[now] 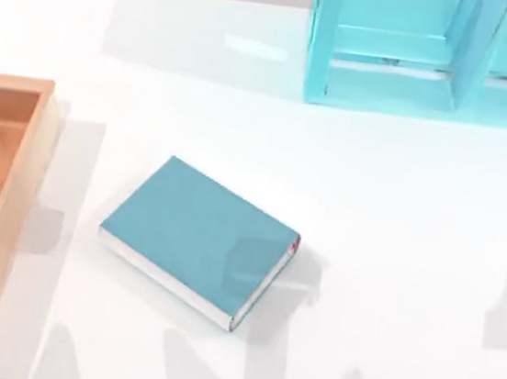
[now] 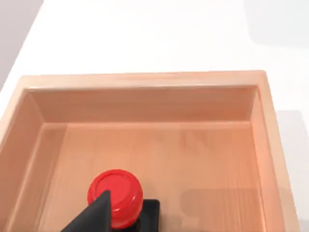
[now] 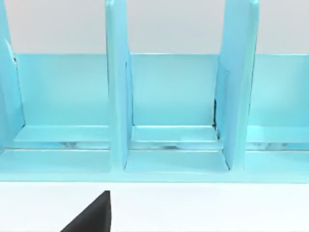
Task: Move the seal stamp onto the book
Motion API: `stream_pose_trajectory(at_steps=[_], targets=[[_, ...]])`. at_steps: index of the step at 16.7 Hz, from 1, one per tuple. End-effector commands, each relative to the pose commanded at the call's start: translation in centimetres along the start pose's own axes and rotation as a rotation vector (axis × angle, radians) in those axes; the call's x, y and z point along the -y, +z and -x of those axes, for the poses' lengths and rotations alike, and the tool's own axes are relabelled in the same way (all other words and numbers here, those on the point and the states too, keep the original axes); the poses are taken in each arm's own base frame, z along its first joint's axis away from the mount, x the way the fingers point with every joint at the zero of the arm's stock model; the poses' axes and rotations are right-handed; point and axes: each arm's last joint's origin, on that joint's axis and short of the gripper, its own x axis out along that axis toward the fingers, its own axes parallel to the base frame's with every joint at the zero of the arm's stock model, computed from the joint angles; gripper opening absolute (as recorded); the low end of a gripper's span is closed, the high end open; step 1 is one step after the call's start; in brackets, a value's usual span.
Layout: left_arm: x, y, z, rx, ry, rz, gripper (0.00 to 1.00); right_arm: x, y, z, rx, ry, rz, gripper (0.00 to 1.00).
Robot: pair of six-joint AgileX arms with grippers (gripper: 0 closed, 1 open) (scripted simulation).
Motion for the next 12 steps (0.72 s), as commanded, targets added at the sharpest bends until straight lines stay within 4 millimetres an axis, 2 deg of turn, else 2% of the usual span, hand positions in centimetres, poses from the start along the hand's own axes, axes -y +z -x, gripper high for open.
stream_pose_trajectory(at_steps=[3,6,9,12], targets=[[-1.3,4.3,-2.3,-0.271,0.008,-0.024,1.0,0.0,0.0,0.0,0.0,0.0,0.0,1.0],[-2.9,7.4,-6.3,-0.55,-0.007,-0.036,1.0,0.0,0.0,0.0,0.0,0.0,0.0,1.0],[-4.6,9.2,-10.9,-0.791,-0.039,-0.036,1.0,0.0,0.0,0.0,0.0,0.0,0.0,1.0],[-6.1,9.9,-14.7,-0.961,-0.075,-0.027,1.0,0.0,0.0,0.0,0.0,0.0,0.0,1.0]])
